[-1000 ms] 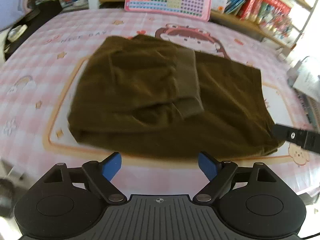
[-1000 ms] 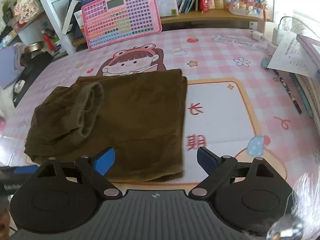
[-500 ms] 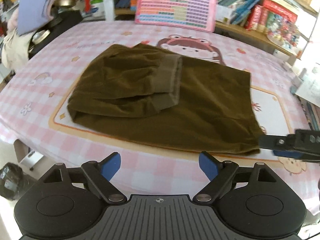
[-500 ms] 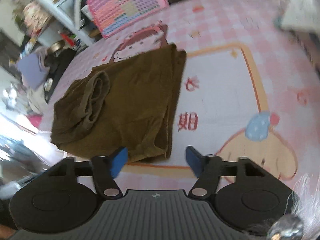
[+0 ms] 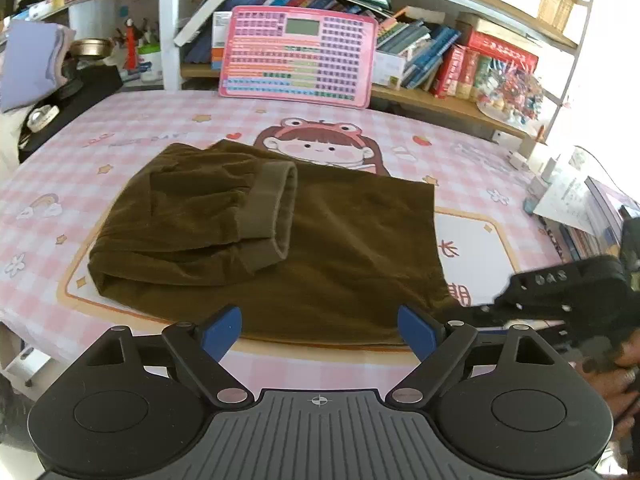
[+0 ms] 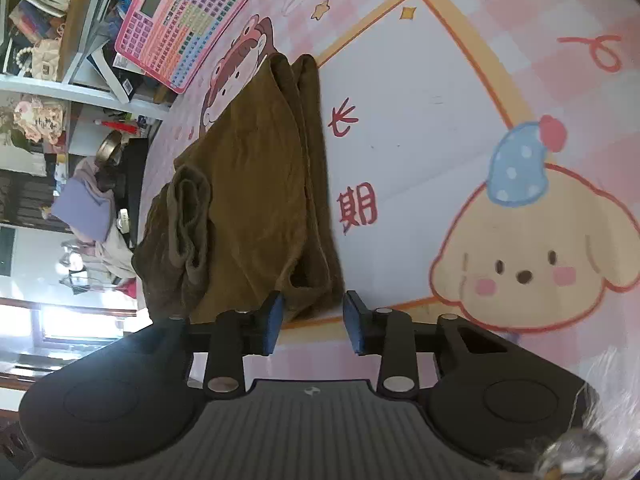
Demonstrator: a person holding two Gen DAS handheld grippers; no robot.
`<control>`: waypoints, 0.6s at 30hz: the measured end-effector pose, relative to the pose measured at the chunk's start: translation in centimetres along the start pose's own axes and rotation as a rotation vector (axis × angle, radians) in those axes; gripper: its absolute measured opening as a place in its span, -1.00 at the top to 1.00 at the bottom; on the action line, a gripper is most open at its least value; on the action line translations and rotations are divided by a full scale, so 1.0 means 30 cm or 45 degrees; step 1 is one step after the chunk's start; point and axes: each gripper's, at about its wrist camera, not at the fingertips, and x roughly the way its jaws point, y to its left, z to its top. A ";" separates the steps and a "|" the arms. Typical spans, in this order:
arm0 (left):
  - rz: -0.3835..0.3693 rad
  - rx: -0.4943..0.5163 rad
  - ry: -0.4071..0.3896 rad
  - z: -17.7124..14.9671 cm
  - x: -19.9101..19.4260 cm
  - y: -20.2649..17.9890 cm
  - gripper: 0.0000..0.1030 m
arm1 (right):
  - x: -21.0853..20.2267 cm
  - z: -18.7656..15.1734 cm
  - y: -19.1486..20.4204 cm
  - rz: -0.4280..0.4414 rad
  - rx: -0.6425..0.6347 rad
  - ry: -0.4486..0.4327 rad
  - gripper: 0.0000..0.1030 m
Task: Fold clothes
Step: 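Grasp the garment edge with the right gripper while the left gripper grasps beside it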
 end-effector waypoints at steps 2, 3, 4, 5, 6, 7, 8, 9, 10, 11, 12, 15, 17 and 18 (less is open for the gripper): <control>-0.009 0.016 0.010 -0.001 0.007 -0.010 -0.70 | 0.017 0.013 -0.001 0.024 0.018 0.011 0.40; -0.016 0.024 0.016 -0.001 0.012 -0.014 -0.70 | 0.028 0.021 -0.001 0.036 0.026 0.018 0.43; -0.029 0.037 0.024 -0.002 0.021 -0.017 -0.70 | 0.038 0.027 -0.002 0.042 0.036 0.024 0.51; -0.042 0.049 0.032 -0.003 0.029 -0.020 -0.70 | 0.047 0.032 -0.004 0.043 0.047 0.031 0.57; -0.055 0.062 0.039 -0.004 0.038 -0.024 -0.70 | 0.054 0.037 -0.006 0.043 0.057 0.036 0.65; -0.068 0.075 0.047 -0.005 0.046 -0.027 -0.70 | 0.055 0.039 -0.007 0.048 0.063 0.038 0.69; -0.071 0.110 0.052 -0.006 0.054 -0.037 -0.70 | 0.050 0.041 -0.007 0.060 0.063 0.037 0.71; -0.073 0.147 0.057 -0.007 0.062 -0.049 -0.70 | 0.044 0.044 -0.006 0.077 0.063 0.035 0.73; -0.068 0.190 0.059 -0.009 0.068 -0.063 -0.70 | 0.035 0.047 -0.001 0.103 0.061 0.029 0.74; -0.063 0.235 0.061 -0.011 0.073 -0.078 -0.70 | 0.025 0.051 0.006 0.129 0.056 0.024 0.75; -0.058 0.275 0.062 -0.013 0.078 -0.091 -0.70 | 0.015 0.057 0.017 0.155 0.047 0.019 0.75; -0.043 0.372 0.060 -0.016 0.092 -0.128 -0.70 | -0.006 0.071 0.055 0.206 0.018 0.011 0.76; -0.028 0.451 0.056 -0.019 0.107 -0.158 -0.70 | -0.012 0.079 0.078 0.219 0.007 0.011 0.76; -0.016 0.497 0.049 -0.022 0.115 -0.174 -0.70 | -0.015 0.082 0.088 0.226 0.001 0.011 0.76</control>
